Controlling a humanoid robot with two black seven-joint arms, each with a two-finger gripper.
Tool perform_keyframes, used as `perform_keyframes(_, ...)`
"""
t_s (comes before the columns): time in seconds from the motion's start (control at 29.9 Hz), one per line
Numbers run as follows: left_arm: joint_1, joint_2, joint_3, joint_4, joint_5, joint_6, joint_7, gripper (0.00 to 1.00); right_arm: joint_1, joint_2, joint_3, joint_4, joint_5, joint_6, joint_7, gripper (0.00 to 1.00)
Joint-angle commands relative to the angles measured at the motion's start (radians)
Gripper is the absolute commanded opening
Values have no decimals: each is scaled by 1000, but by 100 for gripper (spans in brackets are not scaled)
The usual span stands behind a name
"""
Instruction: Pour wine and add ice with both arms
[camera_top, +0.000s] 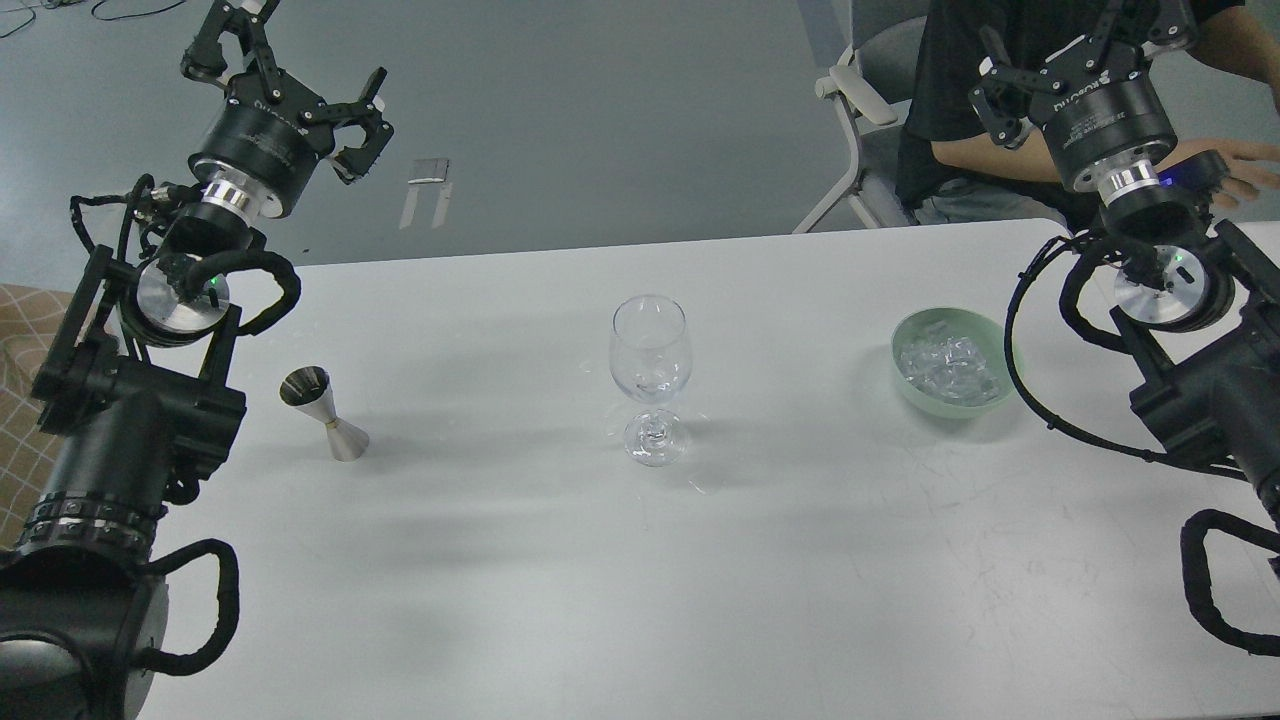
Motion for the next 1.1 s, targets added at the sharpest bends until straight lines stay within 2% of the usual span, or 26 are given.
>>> perform_keyframes(0.0, 1, 2, 2, -2, 0, 19, 8, 99, -3, -1, -3, -6, 0, -17, -2, 100)
perform_keyframes(0.2, 1, 0, 55, 6, -4, 22, 7, 99, 2, -3, -3, -10, 0, -46, -6, 100)
perform_keyframes(0.6, -1, 19, 59, 21, -16, 26, -10, 99, 8, 0, -3, -10, -11, -69, -14, 100)
perform_keyframes(0.77, 12, 28, 59, 12, -16, -24, -25, 98, 5, 2, -6, -3, -11, -72, -14, 100)
perform_keyframes(0.84, 12, 28, 61, 12, -13, -24, -39, 98, 4, 0, -6, -3, -11, -72, -14, 100)
perform_keyframes(1.07, 19, 17, 61, 9, -17, -33, -41, 98, 5, 6, -8, 0, -14, -69, -16, 100)
